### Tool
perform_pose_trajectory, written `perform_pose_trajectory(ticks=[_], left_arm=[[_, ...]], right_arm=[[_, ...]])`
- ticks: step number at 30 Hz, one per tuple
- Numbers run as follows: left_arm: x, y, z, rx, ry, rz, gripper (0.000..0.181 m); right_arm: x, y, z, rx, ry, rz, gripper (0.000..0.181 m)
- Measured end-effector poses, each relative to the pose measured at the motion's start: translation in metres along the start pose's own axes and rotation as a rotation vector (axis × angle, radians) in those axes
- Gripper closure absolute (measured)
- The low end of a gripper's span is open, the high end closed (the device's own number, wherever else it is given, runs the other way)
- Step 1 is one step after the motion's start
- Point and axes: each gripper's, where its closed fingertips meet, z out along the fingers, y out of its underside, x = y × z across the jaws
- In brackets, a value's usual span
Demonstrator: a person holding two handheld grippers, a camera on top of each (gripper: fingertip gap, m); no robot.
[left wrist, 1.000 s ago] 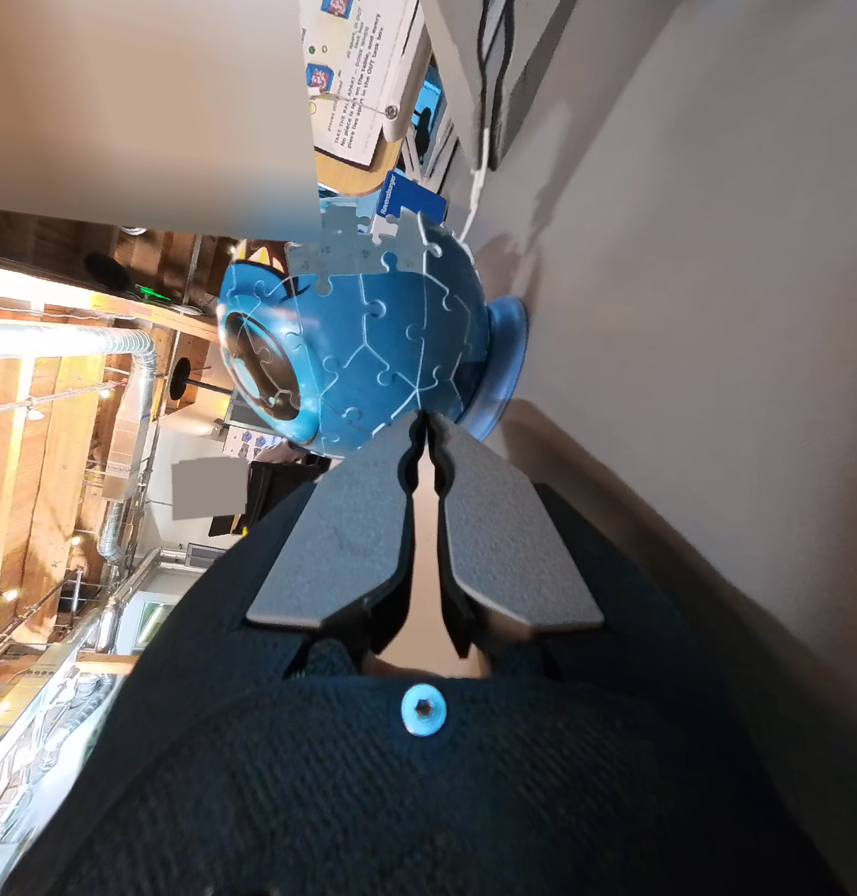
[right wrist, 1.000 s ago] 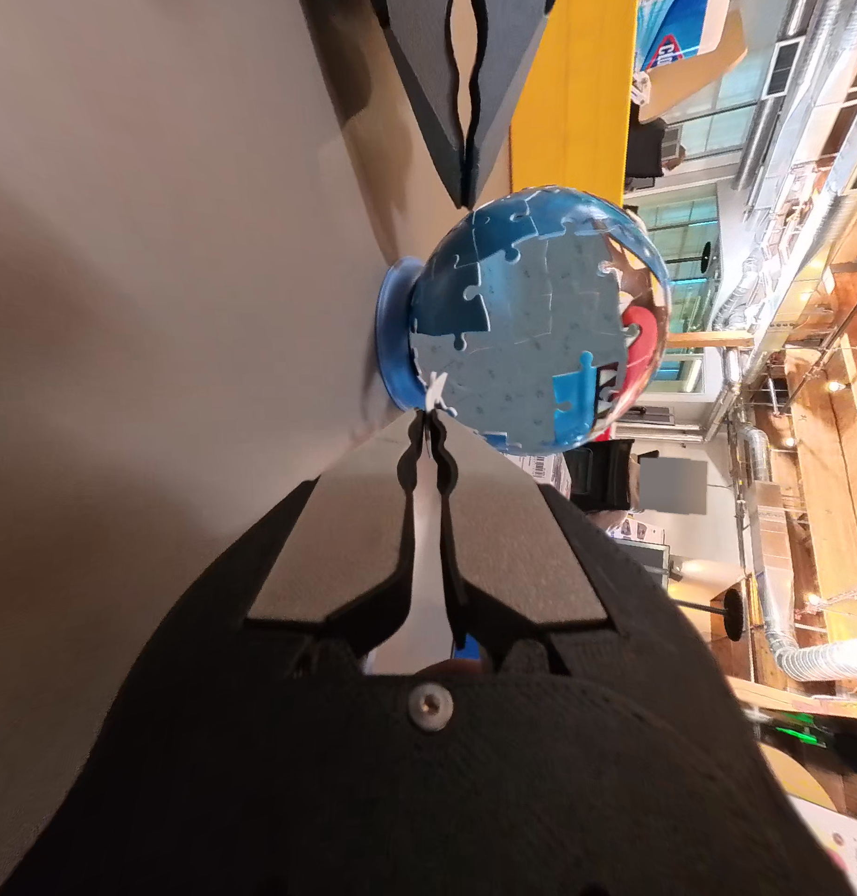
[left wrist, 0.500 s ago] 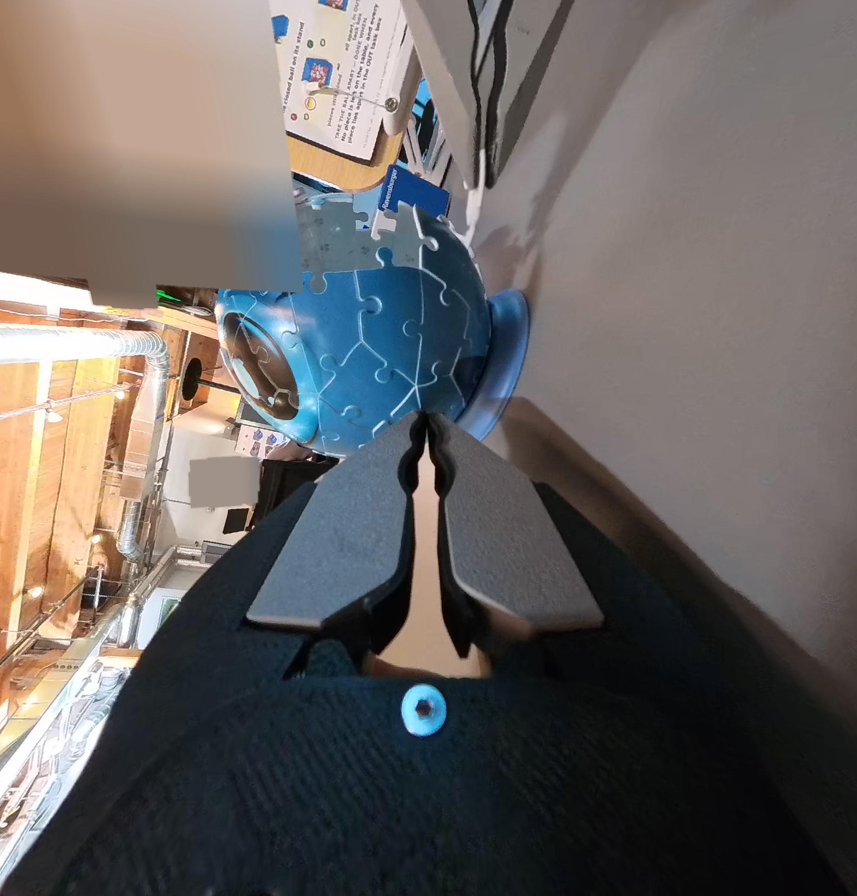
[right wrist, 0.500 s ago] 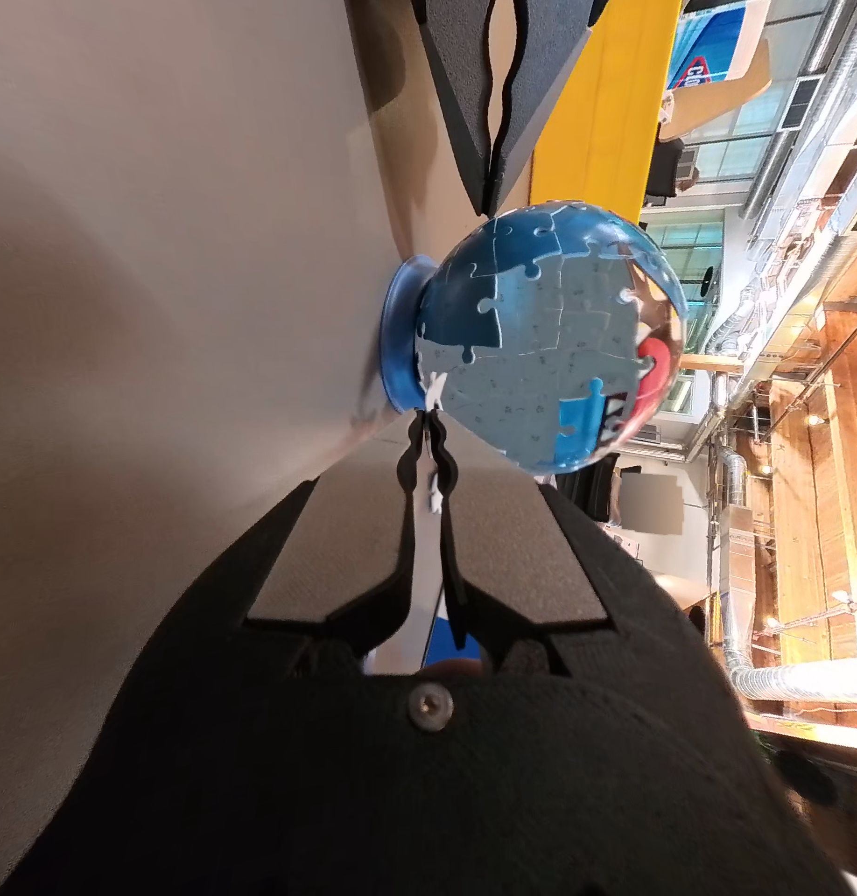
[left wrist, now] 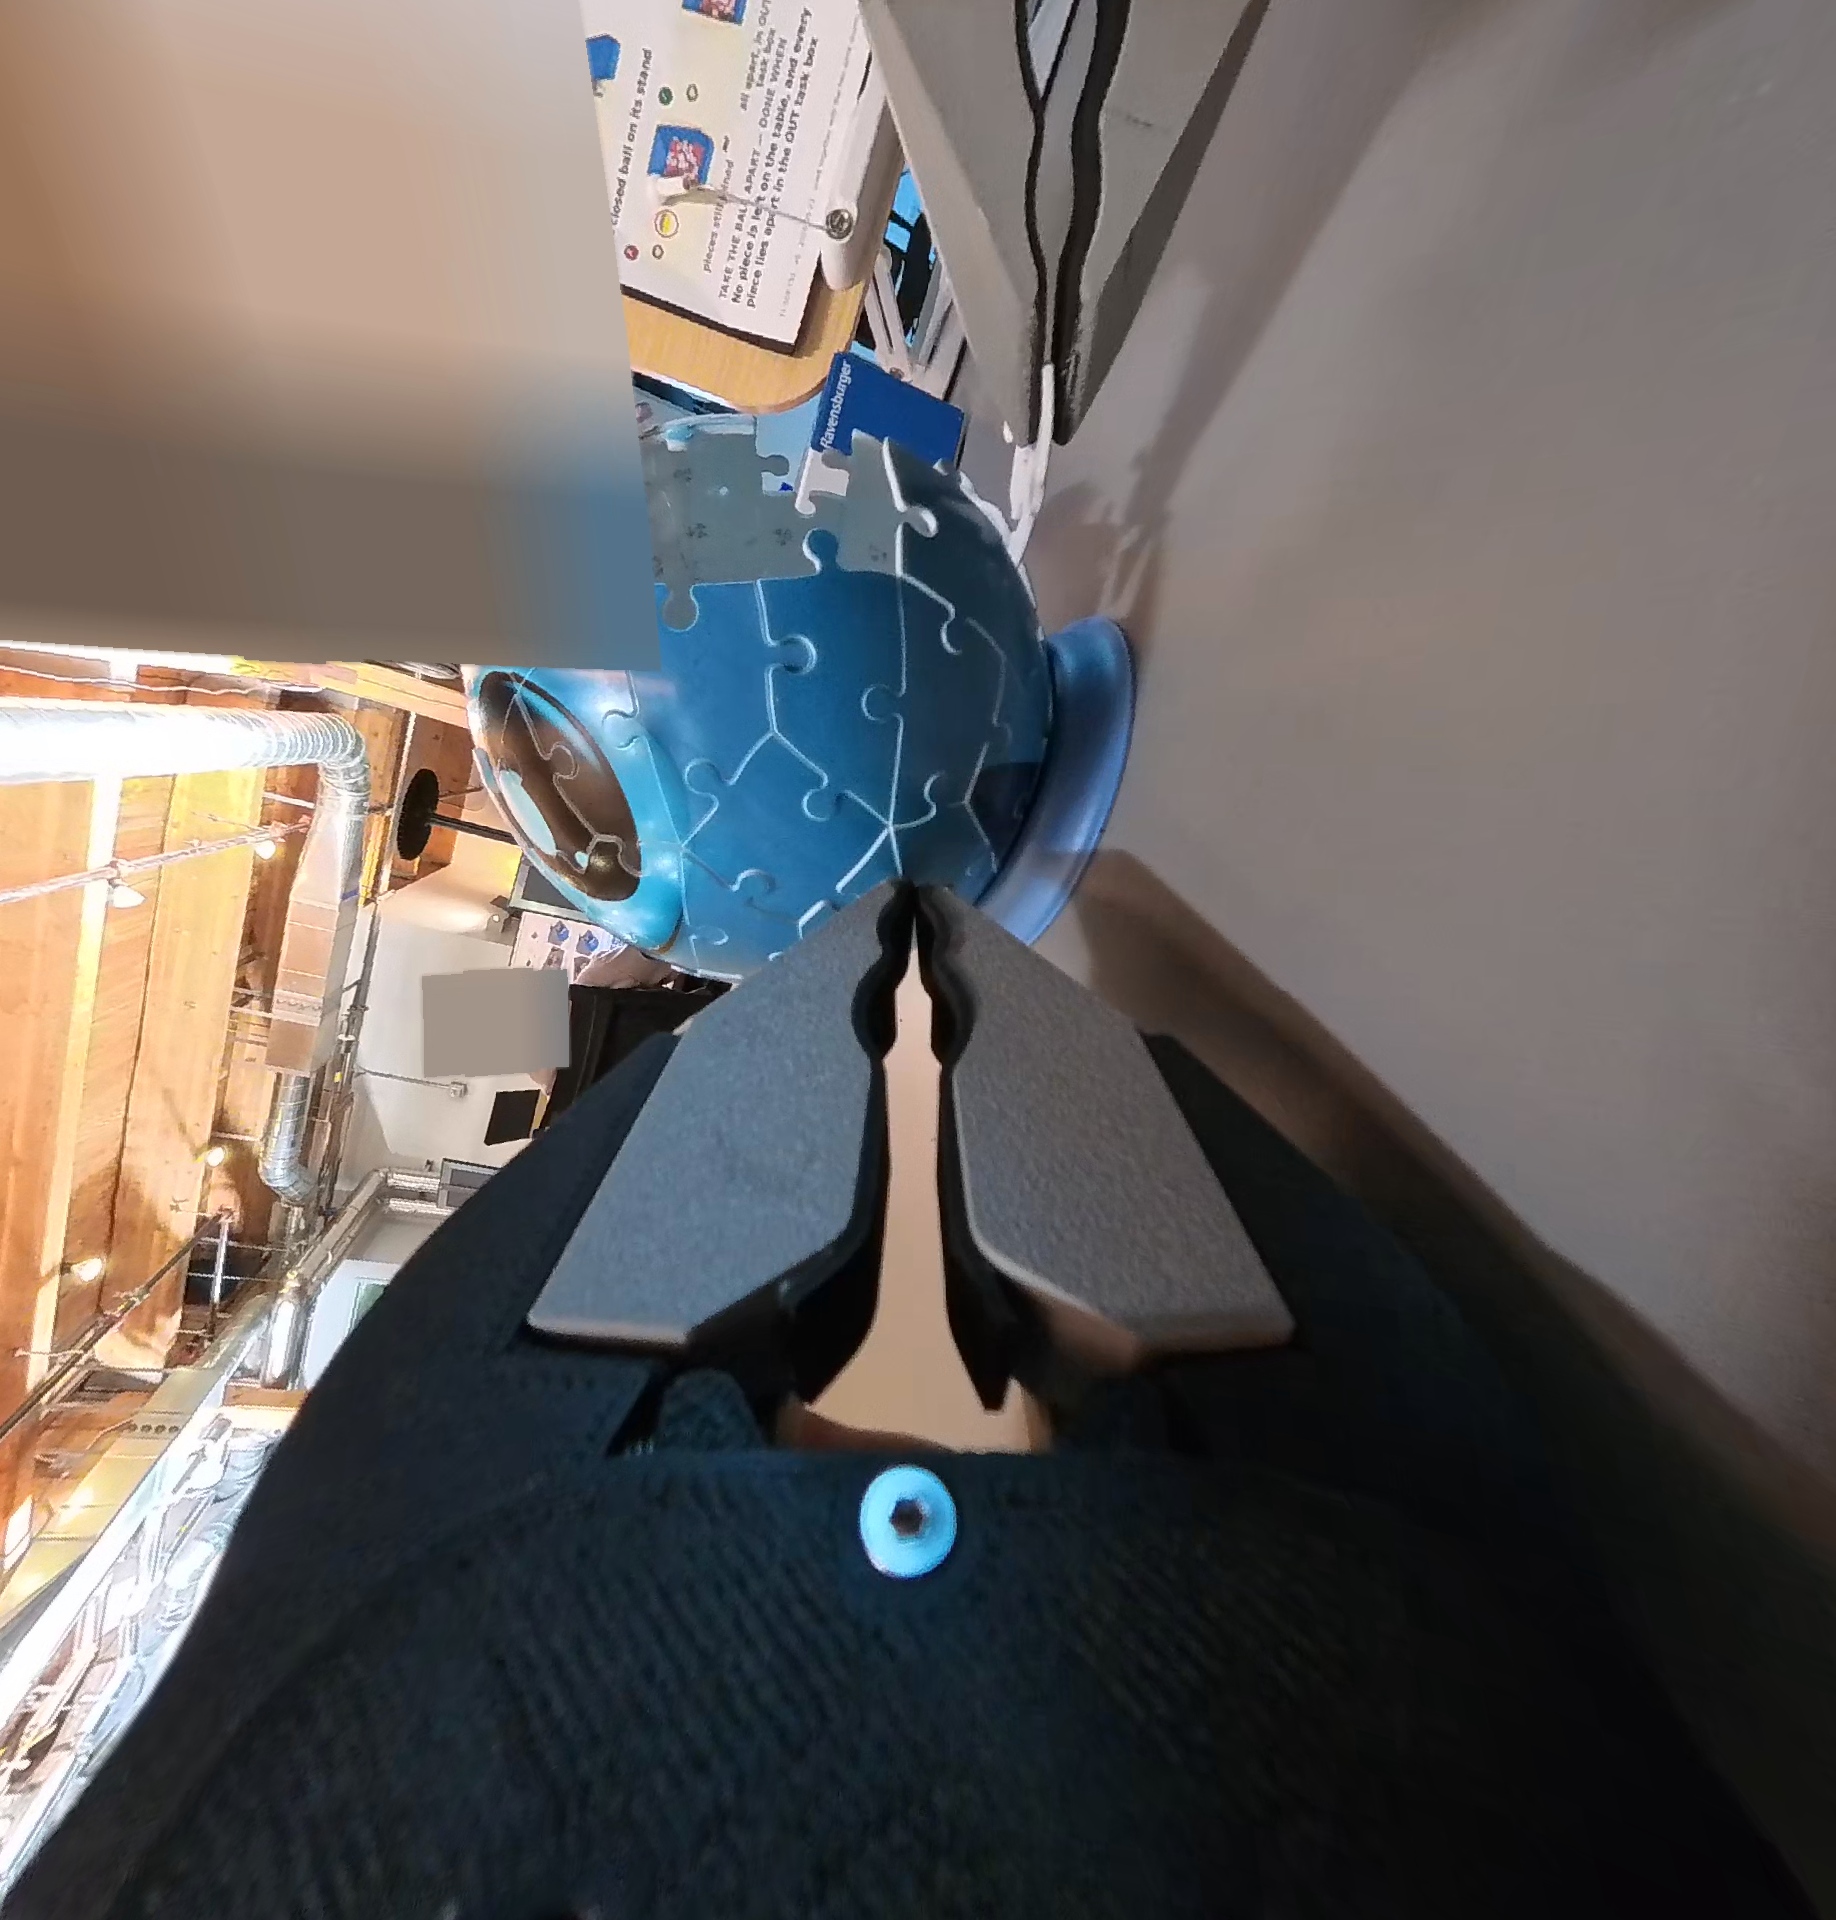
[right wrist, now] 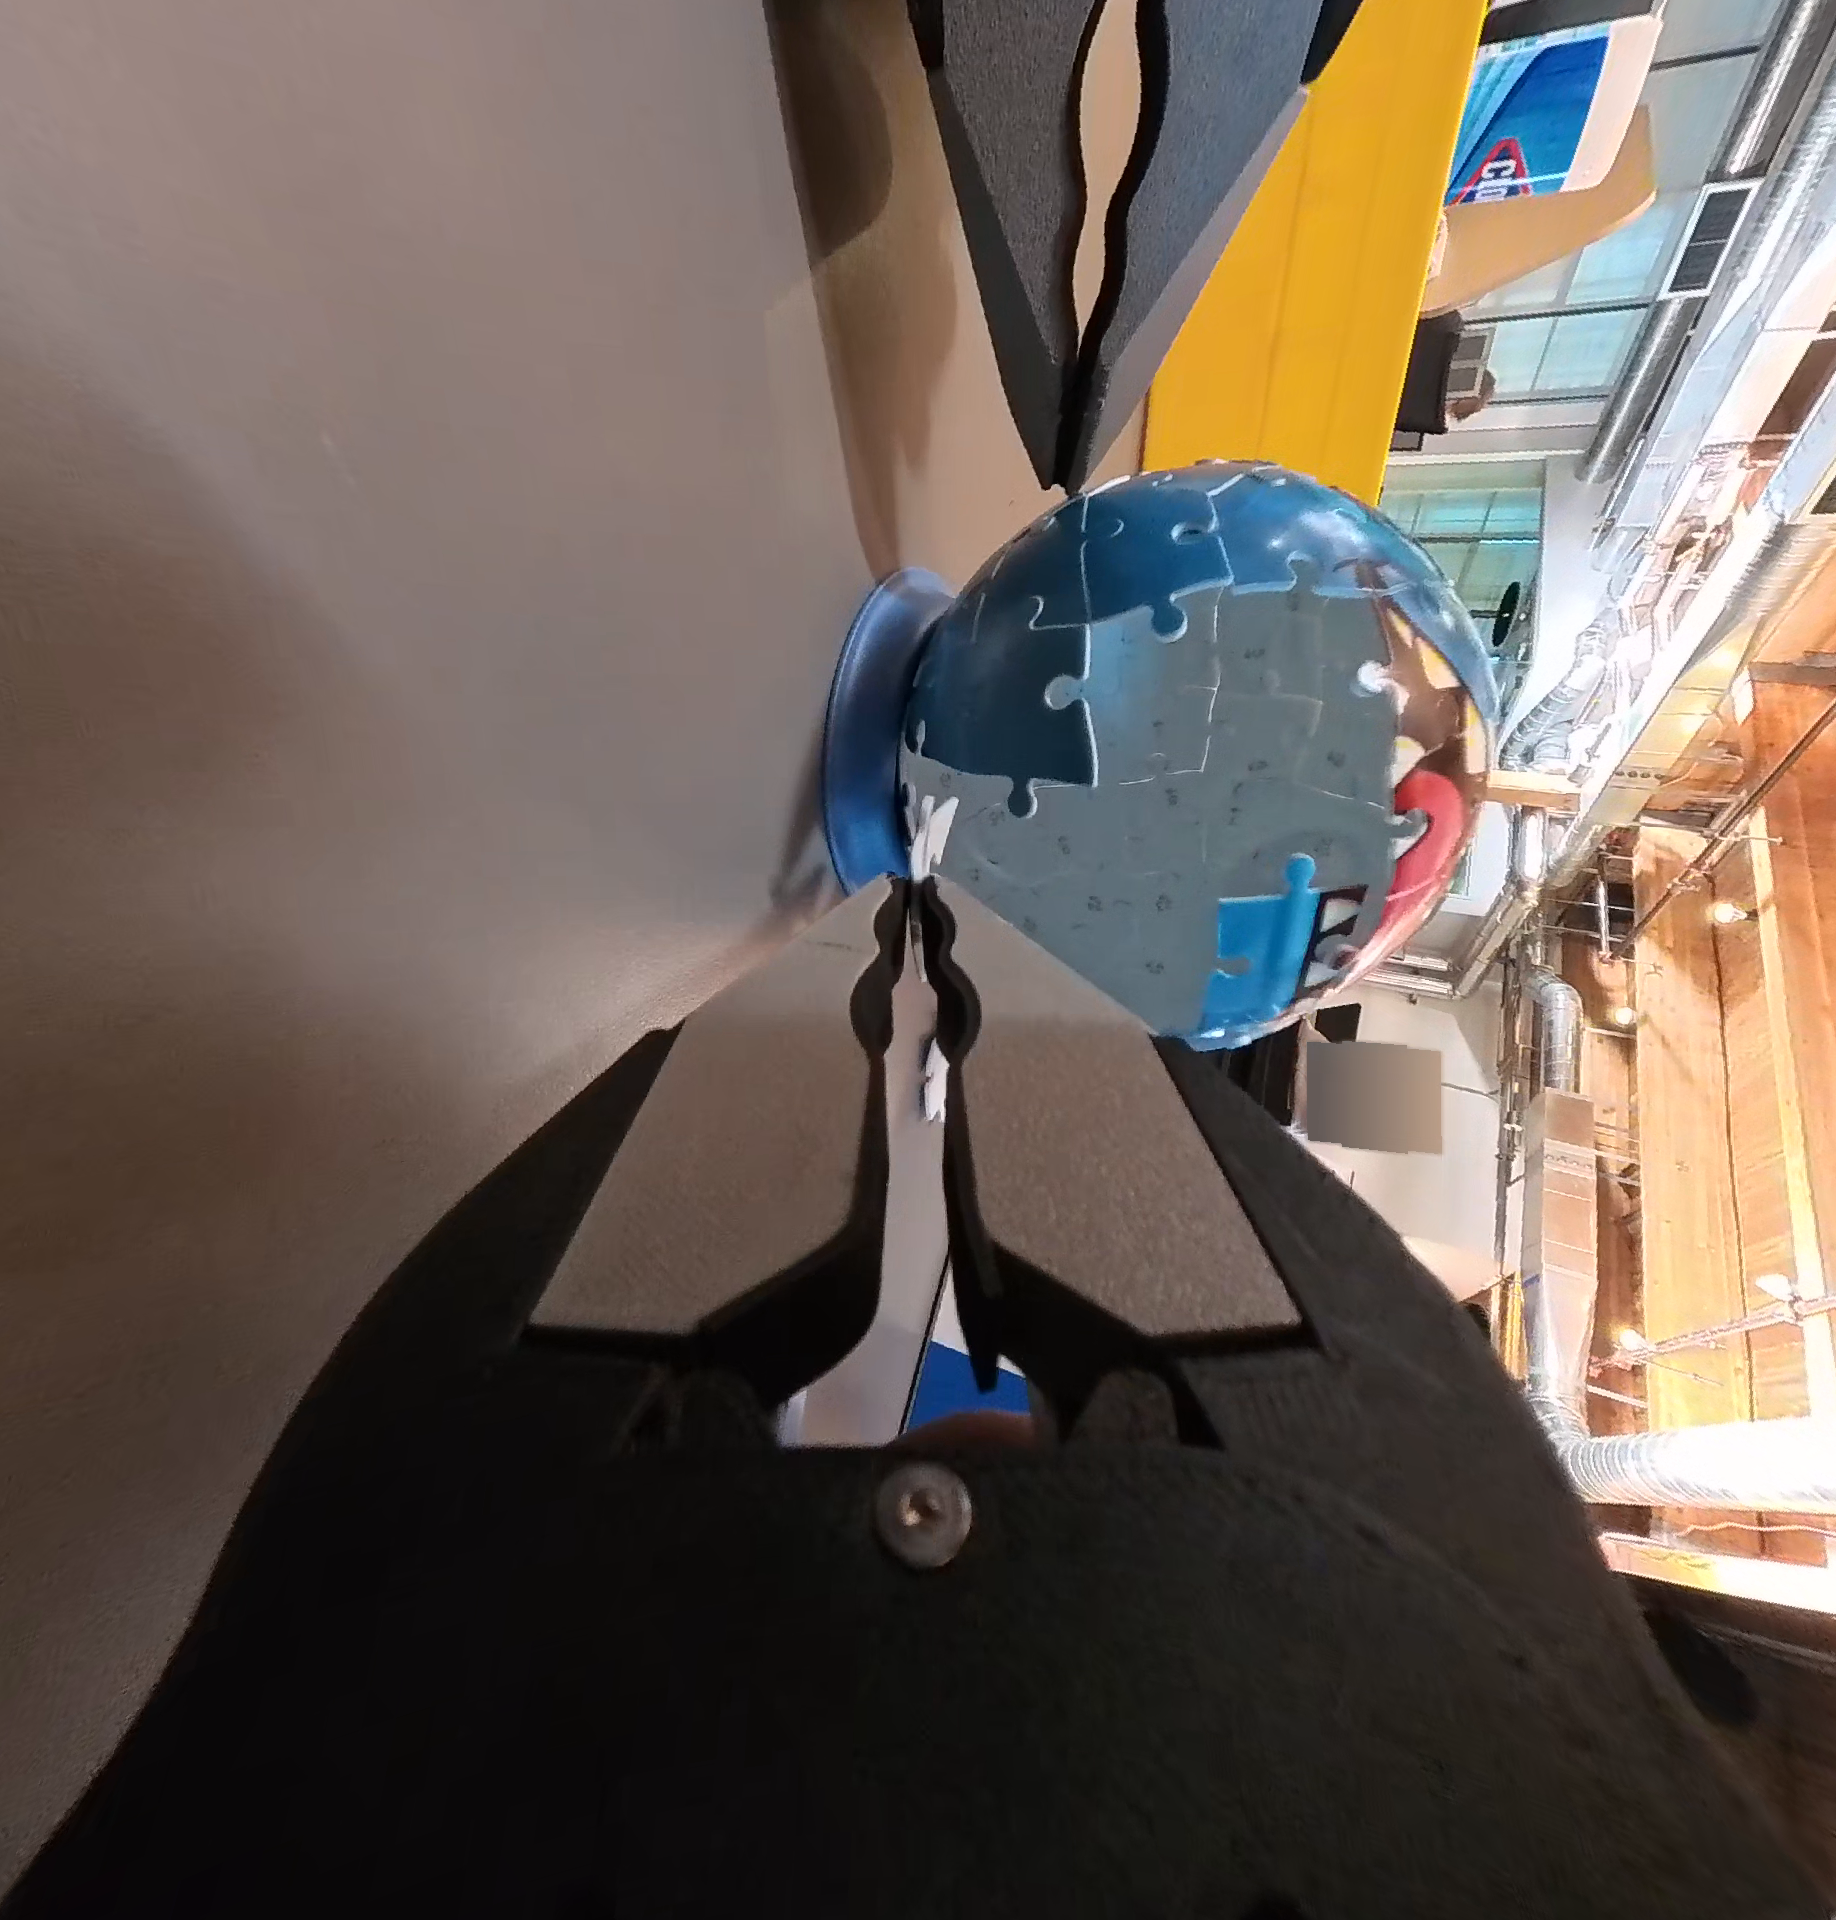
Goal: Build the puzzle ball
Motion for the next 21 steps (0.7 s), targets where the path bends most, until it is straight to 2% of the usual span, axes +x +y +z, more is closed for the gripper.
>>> perform_pose_trajectory(ticks=[21], left_arm=[[-0.0026,0.0058,-0.0006,-0.018,-0.003,-0.022,0.181]], right_arm=[[-0.0033,0.0006,-0.0010,0.018,-0.003,0.045,0.181]])
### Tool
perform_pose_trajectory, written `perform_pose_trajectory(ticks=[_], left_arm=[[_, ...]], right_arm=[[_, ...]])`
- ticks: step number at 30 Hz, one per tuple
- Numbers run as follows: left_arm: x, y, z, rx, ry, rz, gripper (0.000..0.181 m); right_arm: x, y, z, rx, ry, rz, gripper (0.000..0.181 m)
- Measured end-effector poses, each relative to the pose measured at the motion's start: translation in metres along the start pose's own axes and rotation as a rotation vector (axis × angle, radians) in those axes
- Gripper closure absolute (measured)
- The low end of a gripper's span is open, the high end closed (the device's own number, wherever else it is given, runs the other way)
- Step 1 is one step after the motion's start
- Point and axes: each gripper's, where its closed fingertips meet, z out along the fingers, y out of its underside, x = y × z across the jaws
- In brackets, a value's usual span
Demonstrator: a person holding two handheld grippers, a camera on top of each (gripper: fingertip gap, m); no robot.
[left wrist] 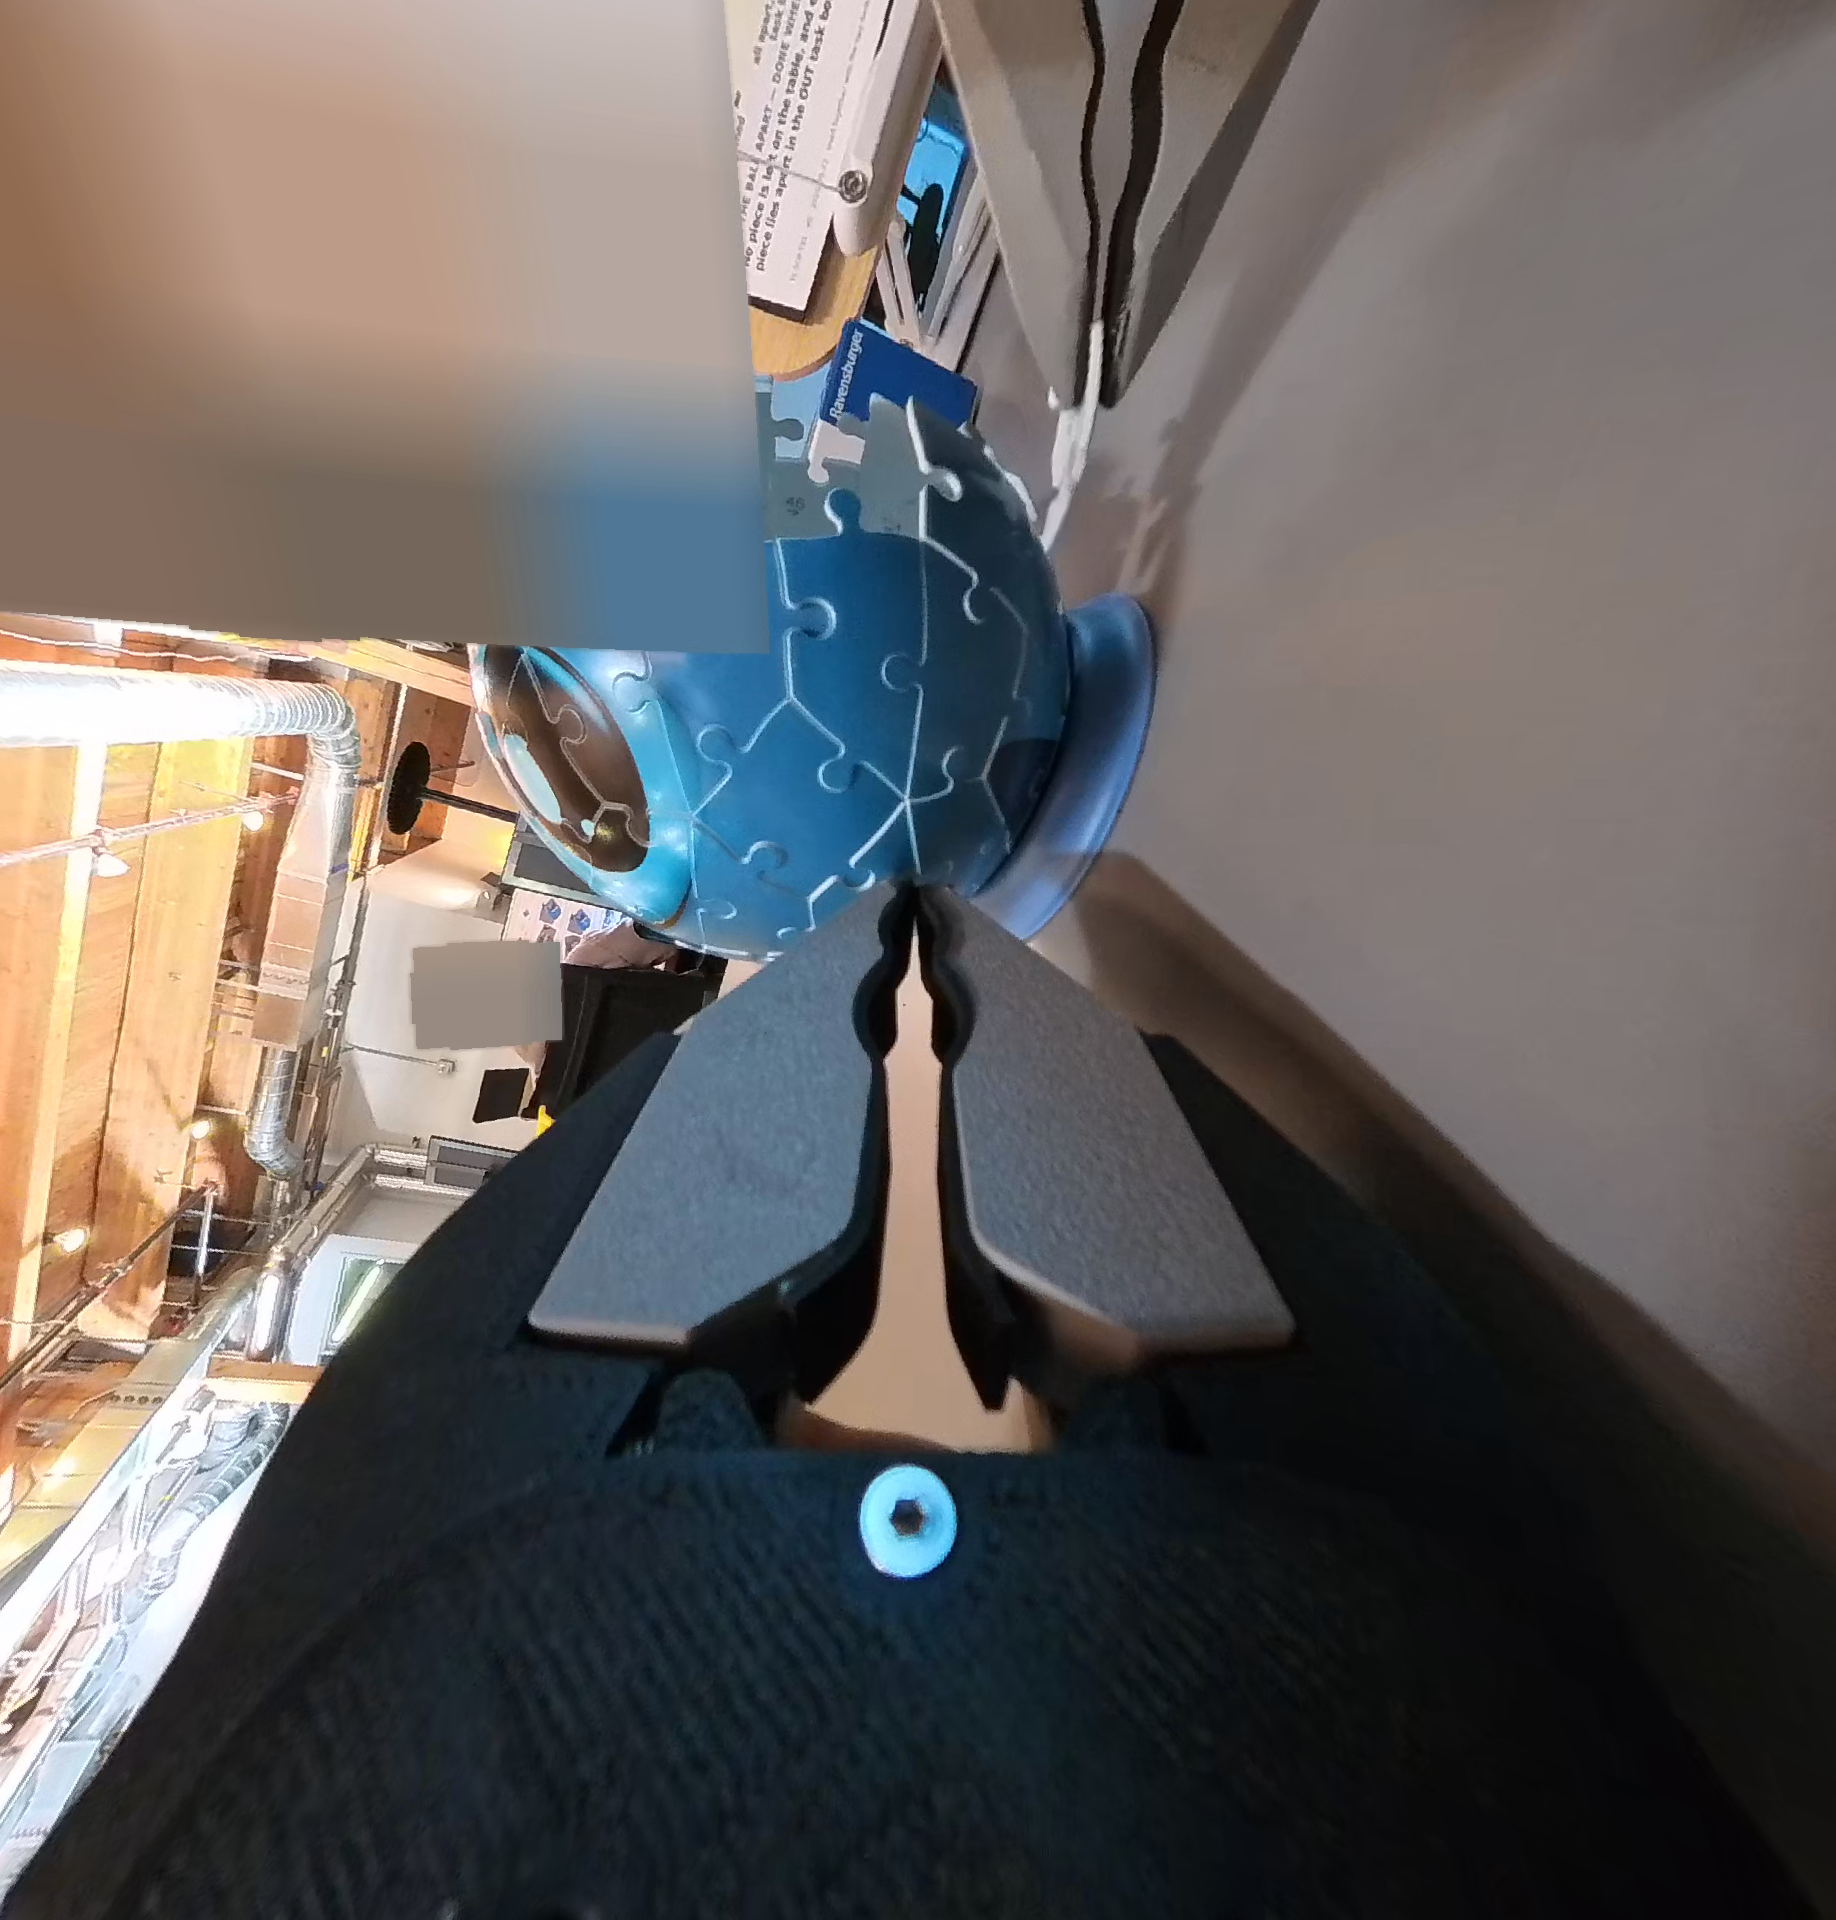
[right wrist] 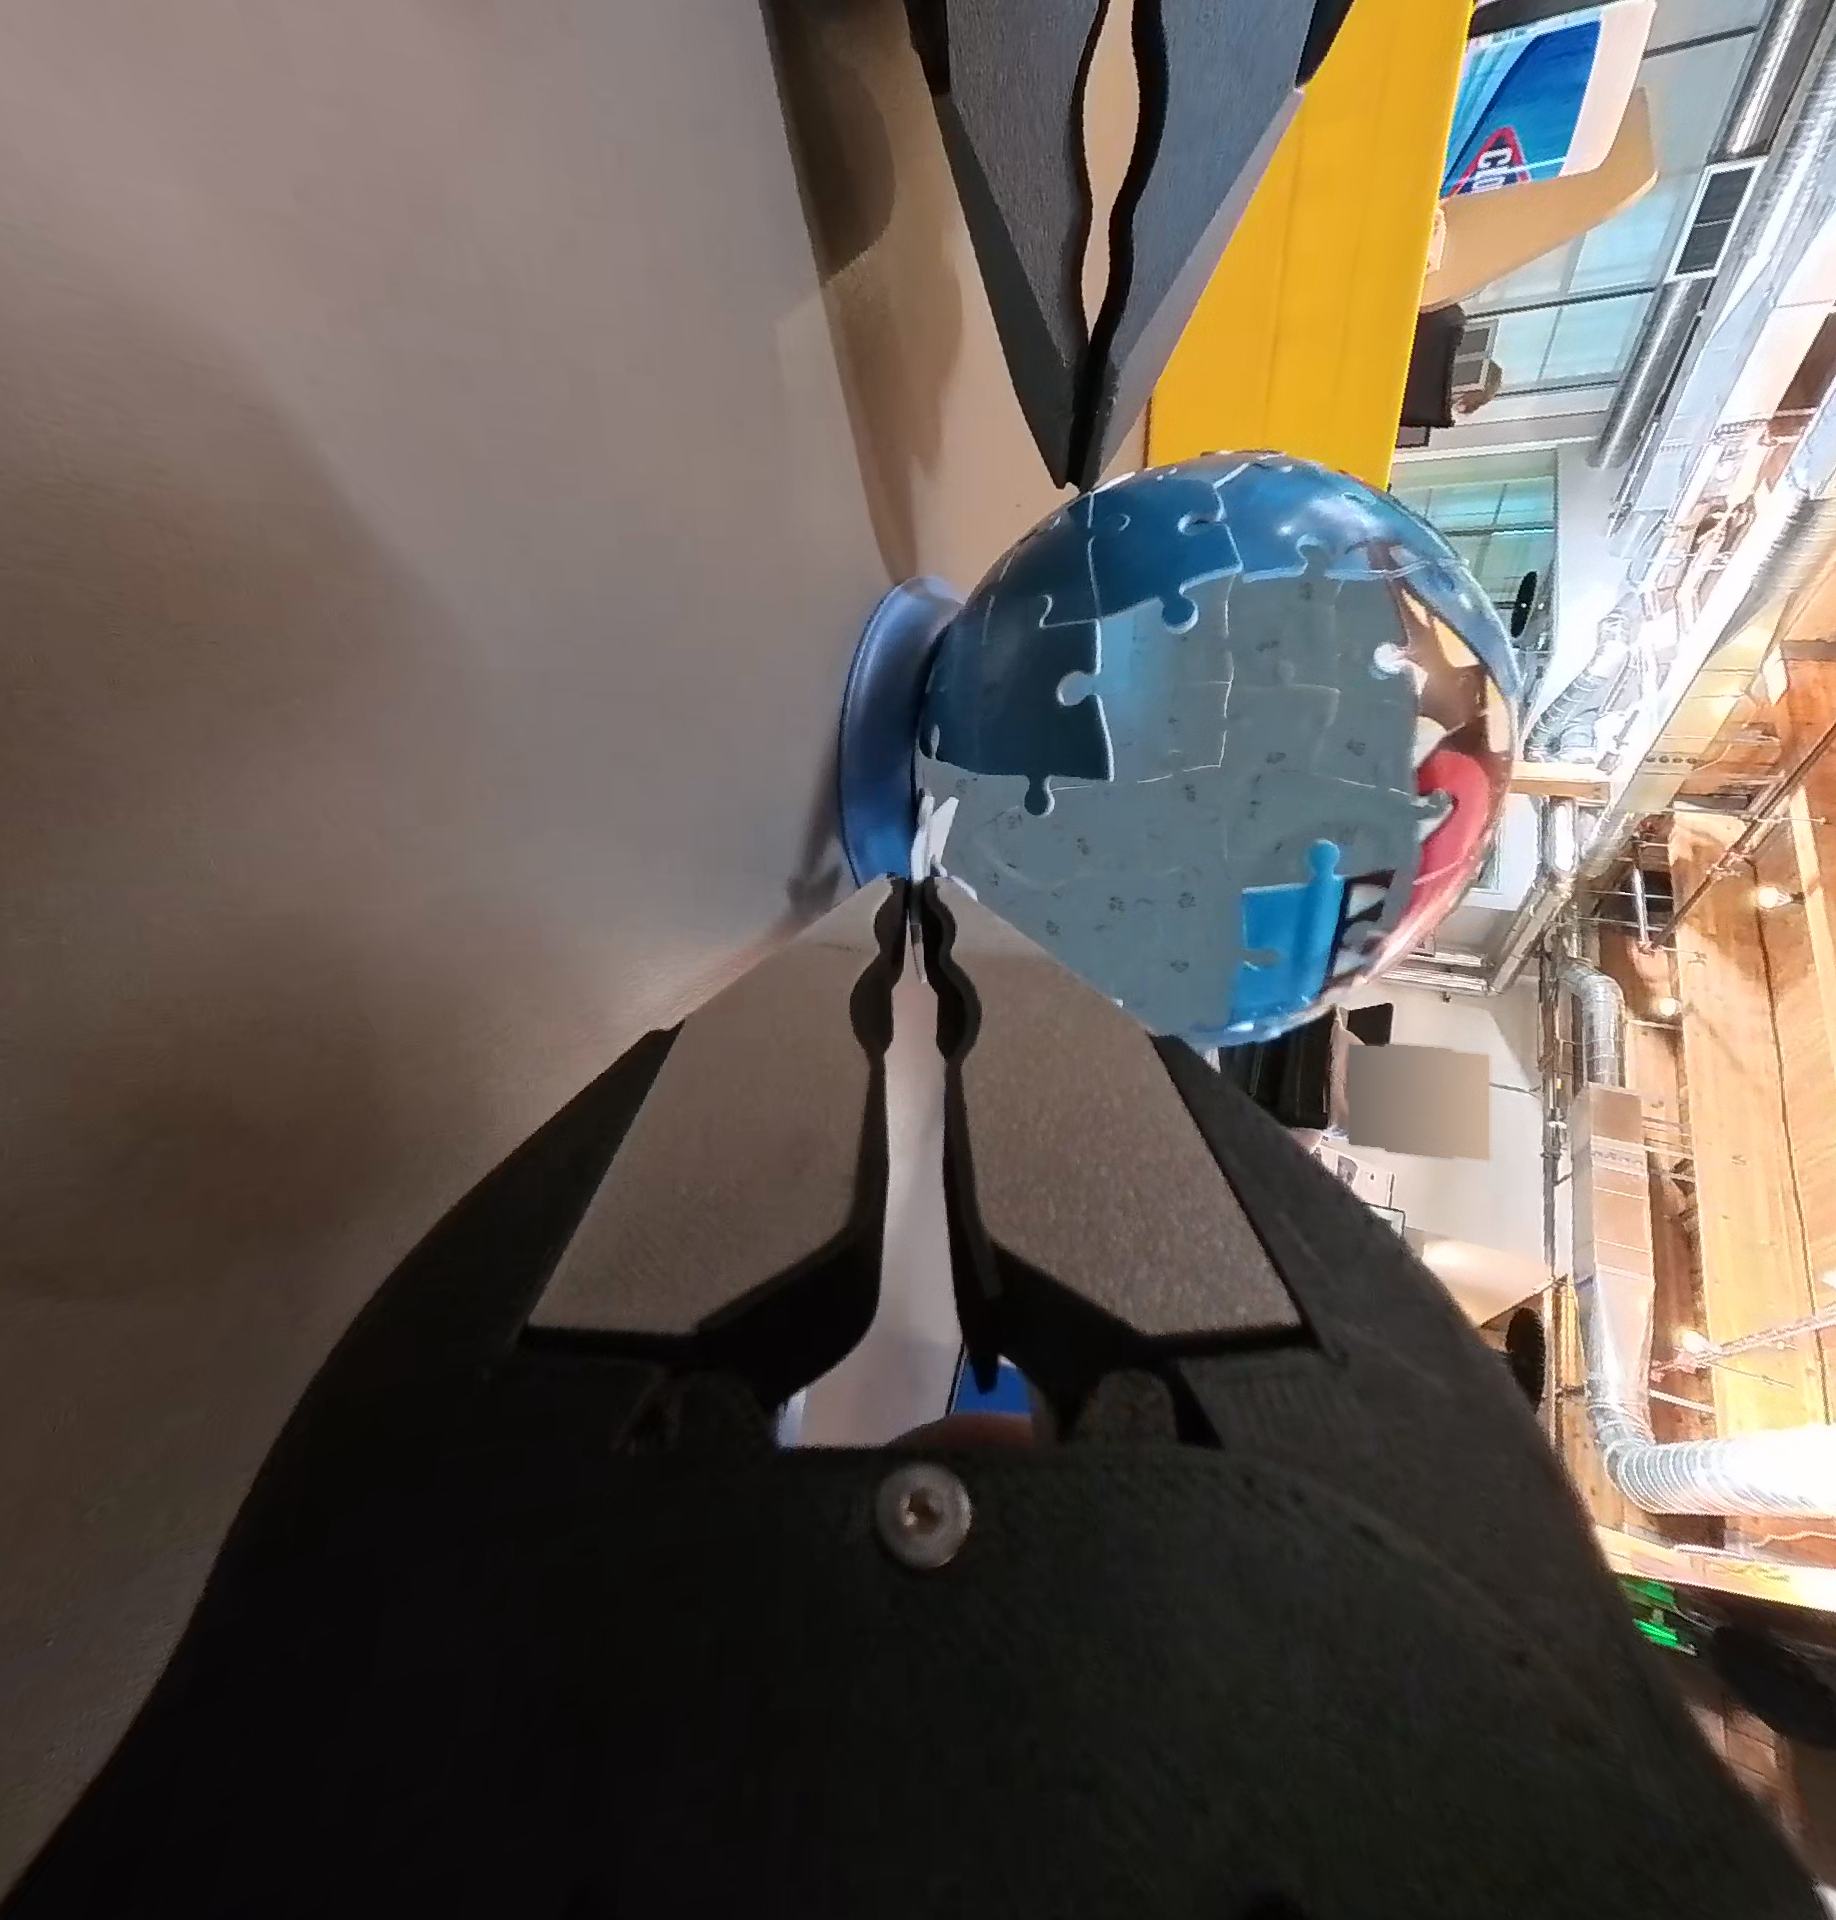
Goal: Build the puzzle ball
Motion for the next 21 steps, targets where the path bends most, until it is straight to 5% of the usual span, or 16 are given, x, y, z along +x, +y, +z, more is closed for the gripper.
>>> perform_pose_trajectory(ticks=[11,14,19,21], left_arm=[[-0.014,0.005,-0.011,0.047,0.000,-0.123,0.181],[-0.025,0.010,-0.017,0.061,0.083,-0.338,0.174],[-0.023,0.006,-0.018,0.017,0.387,-0.913,0.124],[-0.025,0.013,-0.015,-0.028,0.378,-1.012,0.114]], right_arm=[[-0.024,0.067,-0.022,-0.155,-0.005,0.178,0.181],[-0.022,0.073,-0.023,-0.127,-0.023,0.333,0.181],[-0.019,0.085,-0.027,-0.108,-0.037,0.454,0.179],[-0.024,0.087,-0.027,-0.120,-0.050,0.423,0.177]])
